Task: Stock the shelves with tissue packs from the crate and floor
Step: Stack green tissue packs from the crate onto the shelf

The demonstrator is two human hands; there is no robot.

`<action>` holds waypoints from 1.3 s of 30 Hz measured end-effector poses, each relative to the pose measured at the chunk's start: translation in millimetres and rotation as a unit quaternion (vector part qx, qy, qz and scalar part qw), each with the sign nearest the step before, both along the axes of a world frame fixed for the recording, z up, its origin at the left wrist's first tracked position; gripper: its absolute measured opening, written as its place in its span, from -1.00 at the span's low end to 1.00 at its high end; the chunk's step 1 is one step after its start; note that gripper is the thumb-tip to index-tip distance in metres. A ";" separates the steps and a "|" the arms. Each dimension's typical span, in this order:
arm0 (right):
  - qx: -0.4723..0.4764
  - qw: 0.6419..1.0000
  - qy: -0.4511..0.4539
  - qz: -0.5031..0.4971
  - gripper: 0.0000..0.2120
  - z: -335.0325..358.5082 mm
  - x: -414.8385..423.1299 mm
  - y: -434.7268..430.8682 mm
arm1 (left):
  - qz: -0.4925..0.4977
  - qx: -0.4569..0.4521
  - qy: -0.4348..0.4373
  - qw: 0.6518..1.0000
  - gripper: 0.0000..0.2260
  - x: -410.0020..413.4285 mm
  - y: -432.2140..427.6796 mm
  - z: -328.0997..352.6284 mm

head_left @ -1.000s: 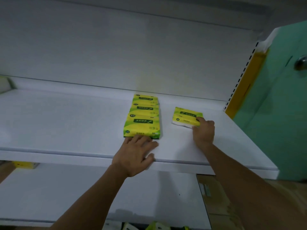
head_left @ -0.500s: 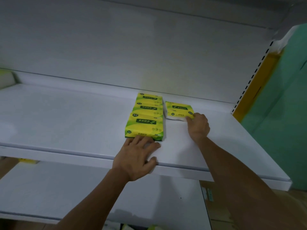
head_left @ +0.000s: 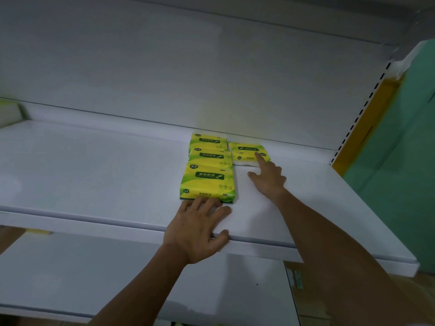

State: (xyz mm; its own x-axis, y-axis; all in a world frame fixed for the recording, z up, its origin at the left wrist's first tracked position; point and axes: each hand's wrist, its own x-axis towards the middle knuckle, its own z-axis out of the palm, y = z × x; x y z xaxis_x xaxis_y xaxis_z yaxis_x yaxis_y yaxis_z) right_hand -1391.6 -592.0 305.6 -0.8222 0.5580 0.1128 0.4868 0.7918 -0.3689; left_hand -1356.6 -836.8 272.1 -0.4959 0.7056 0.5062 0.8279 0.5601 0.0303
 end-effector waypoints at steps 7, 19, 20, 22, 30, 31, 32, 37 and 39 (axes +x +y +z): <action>0.094 0.995 0.022 0.018 -0.60 0.2 -3.3 -14.5 | 0.001 0.003 -0.002 1.000 -0.61 0.4 -0.4 -0.1; 0.096 0.991 0.065 0.064 -0.68 -3.1 -18.1 -48.7 | -0.012 0.002 0.008 1.000 -0.61 -0.5 1.6 -1.7; 0.101 0.990 0.060 0.073 -0.69 -2.9 -19.0 -52.3 | -0.013 0.001 0.010 1.000 -0.61 -0.3 1.3 -1.5; 0.097 0.991 0.057 0.078 -0.70 -3.0 -20.3 -58.4 | -0.011 -0.004 0.012 1.000 -0.61 -0.2 -0.2 -0.8; 0.063 0.995 0.058 0.061 -0.61 -2.0 19.6 -68.3 | -0.017 -0.030 0.006 0.999 -0.62 1.5 -4.1 0.7; 0.068 0.994 0.048 0.066 -0.60 -1.4 35.2 -70.2 | -0.017 -0.040 0.007 0.999 -0.61 2.0 -4.2 1.0; 0.076 0.994 0.037 0.073 -0.60 -1.0 52.4 -72.2 | -0.017 -0.048 -0.004 0.999 -0.60 3.5 -4.2 2.6; 0.137 0.988 -0.003 0.072 -0.63 -2.6 137.4 -90.1 | -0.004 -0.024 -0.146 0.989 -0.30 37.0 -9.3 15.8; 0.147 0.987 -0.002 0.059 -0.66 -3.8 164.5 -99.7 | -0.003 -0.020 -0.159 0.987 -0.28 56.2 -19.9 14.8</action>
